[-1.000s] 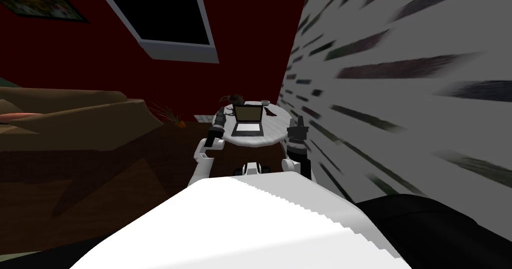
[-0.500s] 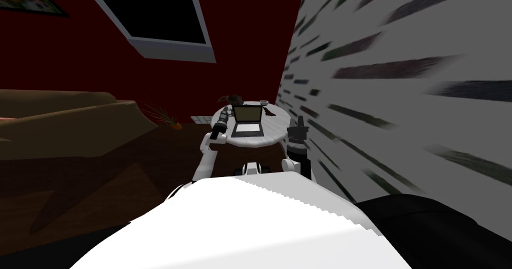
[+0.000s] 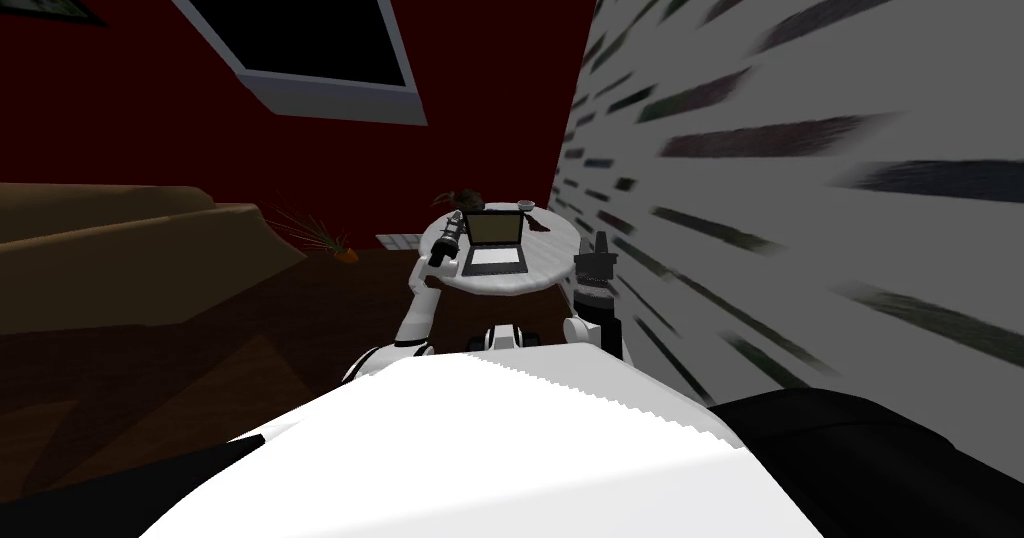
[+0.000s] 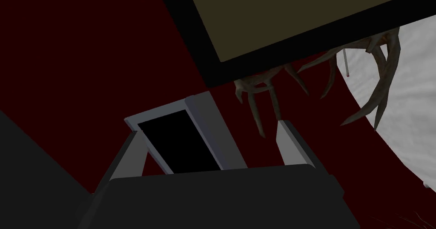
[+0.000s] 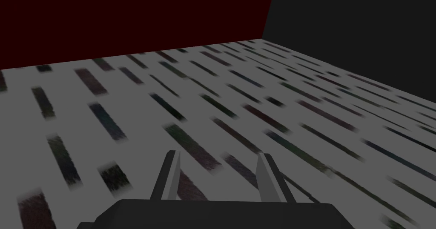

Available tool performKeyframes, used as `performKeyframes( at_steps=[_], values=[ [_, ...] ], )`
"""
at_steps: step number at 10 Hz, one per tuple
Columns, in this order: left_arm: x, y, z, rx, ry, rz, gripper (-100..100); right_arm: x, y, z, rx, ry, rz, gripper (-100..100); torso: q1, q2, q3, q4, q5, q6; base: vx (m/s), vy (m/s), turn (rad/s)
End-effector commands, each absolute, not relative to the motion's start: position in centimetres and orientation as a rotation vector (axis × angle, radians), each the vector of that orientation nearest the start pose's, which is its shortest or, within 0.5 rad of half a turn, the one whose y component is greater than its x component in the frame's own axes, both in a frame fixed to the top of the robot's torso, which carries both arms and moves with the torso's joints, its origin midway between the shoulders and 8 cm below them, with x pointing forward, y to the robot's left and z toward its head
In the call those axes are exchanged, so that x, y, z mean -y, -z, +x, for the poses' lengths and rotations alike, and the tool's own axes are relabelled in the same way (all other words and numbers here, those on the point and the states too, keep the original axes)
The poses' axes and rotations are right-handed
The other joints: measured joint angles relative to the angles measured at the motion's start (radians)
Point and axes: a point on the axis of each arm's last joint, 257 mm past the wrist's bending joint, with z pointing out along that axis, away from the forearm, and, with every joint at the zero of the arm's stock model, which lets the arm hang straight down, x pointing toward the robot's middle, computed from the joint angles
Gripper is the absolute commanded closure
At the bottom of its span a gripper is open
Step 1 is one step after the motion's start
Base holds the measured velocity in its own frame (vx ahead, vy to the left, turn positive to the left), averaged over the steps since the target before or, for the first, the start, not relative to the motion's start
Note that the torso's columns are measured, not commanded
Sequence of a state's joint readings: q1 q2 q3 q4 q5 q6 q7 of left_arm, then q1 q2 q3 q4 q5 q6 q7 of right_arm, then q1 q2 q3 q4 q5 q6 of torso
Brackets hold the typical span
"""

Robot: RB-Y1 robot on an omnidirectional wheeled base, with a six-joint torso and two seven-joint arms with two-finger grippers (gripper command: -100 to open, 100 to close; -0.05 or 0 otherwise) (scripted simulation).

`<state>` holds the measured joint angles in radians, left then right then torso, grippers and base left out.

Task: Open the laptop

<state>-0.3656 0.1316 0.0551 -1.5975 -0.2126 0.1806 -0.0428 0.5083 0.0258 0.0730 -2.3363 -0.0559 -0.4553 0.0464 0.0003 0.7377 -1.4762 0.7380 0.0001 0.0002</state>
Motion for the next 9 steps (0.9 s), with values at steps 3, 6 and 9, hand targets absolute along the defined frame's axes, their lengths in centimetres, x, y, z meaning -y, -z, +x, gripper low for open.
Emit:
performKeyframes(
  at_steps=[3,6,9],
  values=[
    [-22.7,6.3,66.1,-1.282,0.929,-0.869,-100,26.5,-3.8,34.2,-0.567,-1.366,0.700,0,0.000,0.000,0.000,0.000,0.000,0.000,0.010,0.041,-0.059],
    [-22.8,6.7,67.7,-1.323,0.884,-0.896,-100,26.5,-3.8,34.2,-0.567,-1.366,0.700,0,-0.001,0.000,0.000,0.000,0.000,0.000,0.008,0.028,-0.055],
    [-23.1,6.7,68.8,-1.349,0.842,-0.912,-100,26.5,-3.8,34.2,-0.567,-1.366,0.700,0,0.000,0.000,0.000,0.000,0.000,0.000,0.004,0.024,-0.037]
  ],
)
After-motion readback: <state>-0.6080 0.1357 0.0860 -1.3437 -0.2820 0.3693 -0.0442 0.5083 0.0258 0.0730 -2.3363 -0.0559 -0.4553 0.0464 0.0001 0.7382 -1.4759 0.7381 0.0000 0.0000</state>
